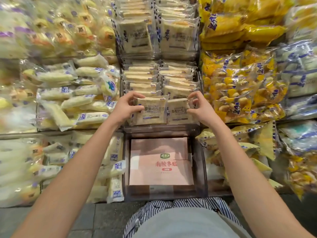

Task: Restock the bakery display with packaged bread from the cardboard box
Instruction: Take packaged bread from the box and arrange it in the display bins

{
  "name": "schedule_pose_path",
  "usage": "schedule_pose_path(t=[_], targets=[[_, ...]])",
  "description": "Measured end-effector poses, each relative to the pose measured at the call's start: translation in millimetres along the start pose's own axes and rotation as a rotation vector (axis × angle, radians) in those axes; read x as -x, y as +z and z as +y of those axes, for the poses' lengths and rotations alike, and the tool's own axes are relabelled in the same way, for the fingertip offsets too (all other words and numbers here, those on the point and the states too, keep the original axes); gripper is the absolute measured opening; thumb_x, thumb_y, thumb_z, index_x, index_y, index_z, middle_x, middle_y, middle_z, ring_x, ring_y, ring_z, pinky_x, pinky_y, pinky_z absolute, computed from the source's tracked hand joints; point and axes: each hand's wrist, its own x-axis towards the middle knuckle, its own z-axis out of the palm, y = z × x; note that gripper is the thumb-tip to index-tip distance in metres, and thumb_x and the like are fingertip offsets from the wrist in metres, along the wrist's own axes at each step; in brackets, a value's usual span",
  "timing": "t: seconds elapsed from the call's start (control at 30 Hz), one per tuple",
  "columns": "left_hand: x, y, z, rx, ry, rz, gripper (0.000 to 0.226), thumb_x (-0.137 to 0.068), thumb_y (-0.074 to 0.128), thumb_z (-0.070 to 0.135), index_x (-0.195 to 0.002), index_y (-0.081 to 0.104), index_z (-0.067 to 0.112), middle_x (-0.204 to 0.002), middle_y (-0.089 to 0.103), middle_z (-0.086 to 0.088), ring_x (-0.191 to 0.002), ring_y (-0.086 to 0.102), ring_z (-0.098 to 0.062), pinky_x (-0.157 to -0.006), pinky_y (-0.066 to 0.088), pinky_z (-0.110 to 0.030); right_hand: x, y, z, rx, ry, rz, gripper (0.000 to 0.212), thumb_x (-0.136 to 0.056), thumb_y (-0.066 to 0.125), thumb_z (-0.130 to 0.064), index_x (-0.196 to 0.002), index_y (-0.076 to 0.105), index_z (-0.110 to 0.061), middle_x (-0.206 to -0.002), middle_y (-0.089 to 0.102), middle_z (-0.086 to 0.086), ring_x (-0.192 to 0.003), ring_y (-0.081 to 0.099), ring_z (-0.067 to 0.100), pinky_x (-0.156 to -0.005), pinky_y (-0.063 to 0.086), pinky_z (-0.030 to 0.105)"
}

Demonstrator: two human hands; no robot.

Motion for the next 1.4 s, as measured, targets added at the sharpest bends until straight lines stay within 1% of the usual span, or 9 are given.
schedule_pose_path(t=[0.2, 0.37, 0.53, 0.7, 0.9, 1.03, 1.13, 1.27, 1.4], targets=[[-8, -1, -1, -0.17, -0.049, -0.104, 0.029, -0.084, 0.069, -0.002, -0.104, 0.065, 0.018, -0.102, 0.062, 0.006, -0.071, 0.052, -0.009, -0.054, 0.044, -0.011, -10, 1, -10, 0.156, -0.027, -0.021, 0.028, -0.086, 0.07, -0.014, -0.1, 0.046, -0.018, -0.092, 0.059, -0.001, -0.083, 0.056, 0.019, -0.064, 0.047, 0.026], [-11, -1, -11, -0.448, -0.07, -0.159, 0.013, -0.088, 0.071, 0.018, -0.096, 0.061, 0.02, -0.095, 0.065, 0.004, -0.086, 0.065, -0.016, -0.076, 0.056, -0.032, -10, -6, -15, 0.133, -0.07, -0.066, 0.061, -0.089, 0.063, 0.0, -0.137, 0.045, -0.033, -0.09, 0.053, -0.01, -0.079, 0.052, 0.004, -0.065, 0.044, 0.017], [-9, 7, -20, -0.622, -0.046, -0.241, 0.03, -0.095, 0.061, 0.016, -0.124, 0.06, 0.021, -0.109, 0.065, 0.005, -0.098, 0.061, -0.012, -0.089, 0.051, -0.03, -4, -7, -10, 0.203, -0.051, -0.073, 0.028, -0.091, 0.06, -0.002, -0.104, 0.058, -0.027, -0.095, 0.06, 0.0, -0.077, 0.053, 0.007, -0.059, 0.044, 0.015], [-13, 13, -27, -0.581, -0.092, -0.452, 0.028, -0.098, 0.057, 0.029, -0.124, 0.065, 0.023, -0.125, 0.065, 0.004, -0.108, 0.057, -0.009, -0.093, 0.041, -0.023, -11, 7, -15, 0.355, -0.106, -0.162, 0.012, -0.09, 0.063, -0.009, -0.095, 0.053, -0.015, -0.094, 0.06, -0.003, -0.081, 0.056, 0.015, -0.066, 0.048, 0.026], [-19, 16, -22, -0.524, -0.148, -0.614, 0.045, -0.103, 0.039, 0.046, -0.139, 0.055, 0.025, -0.144, 0.051, 0.006, -0.126, 0.049, -0.011, -0.107, 0.036, -0.03, -14, -3, -8, 0.135, -0.091, -0.131, 0.016, -0.087, 0.07, -0.009, -0.095, 0.057, -0.015, -0.087, 0.057, -0.006, -0.072, 0.051, 0.009, -0.062, 0.046, 0.018], [-19, 13, -20, -0.568, -0.132, -0.693, 0.046, -0.104, 0.035, 0.045, -0.142, 0.051, 0.025, -0.148, 0.047, 0.007, -0.133, 0.044, -0.011, -0.107, 0.032, -0.025, -15, -10, -7, -0.071, -0.128, -0.158, 0.029, -0.085, 0.072, -0.005, -0.11, 0.067, -0.02, -0.112, 0.063, -0.009, -0.092, 0.063, 0.0, -0.074, 0.052, 0.016], [-18, 7, -17, -0.599, -0.14, -0.683, 0.05, -0.104, 0.034, 0.047, -0.145, 0.048, 0.024, -0.149, 0.046, 0.005, -0.134, 0.044, -0.013, -0.111, 0.033, -0.029, -19, -6, -13, -0.139, -0.173, -0.15, 0.025, -0.085, 0.071, -0.002, -0.103, 0.069, -0.019, -0.105, 0.065, -0.007, -0.09, 0.061, -0.005, -0.074, 0.051, 0.016], [-19, 4, -13, -0.699, -0.114, -0.707, 0.049, -0.104, 0.032, 0.046, -0.143, 0.05, 0.023, -0.147, 0.05, 0.003, -0.129, 0.049, -0.015, -0.109, 0.037, -0.03, -22, 2, -11, 0.12, -0.113, -0.33, 0.033, -0.086, 0.068, -0.002, -0.108, 0.068, -0.027, -0.113, 0.065, -0.007, -0.092, 0.062, -0.002, -0.076, 0.053, 0.018], [-12, 4, -16, -0.816, -0.071, -0.701, 0.043, -0.103, 0.039, 0.046, -0.14, 0.052, 0.027, -0.145, 0.05, 0.005, -0.129, 0.048, -0.014, -0.108, 0.037, -0.032, -18, 10, -2, 0.369, -0.04, -0.442, 0.045, -0.087, 0.06, 0.0, -0.121, 0.064, -0.03, -0.129, 0.057, -0.004, -0.113, 0.055, 0.013, -0.091, 0.046, 0.024]])
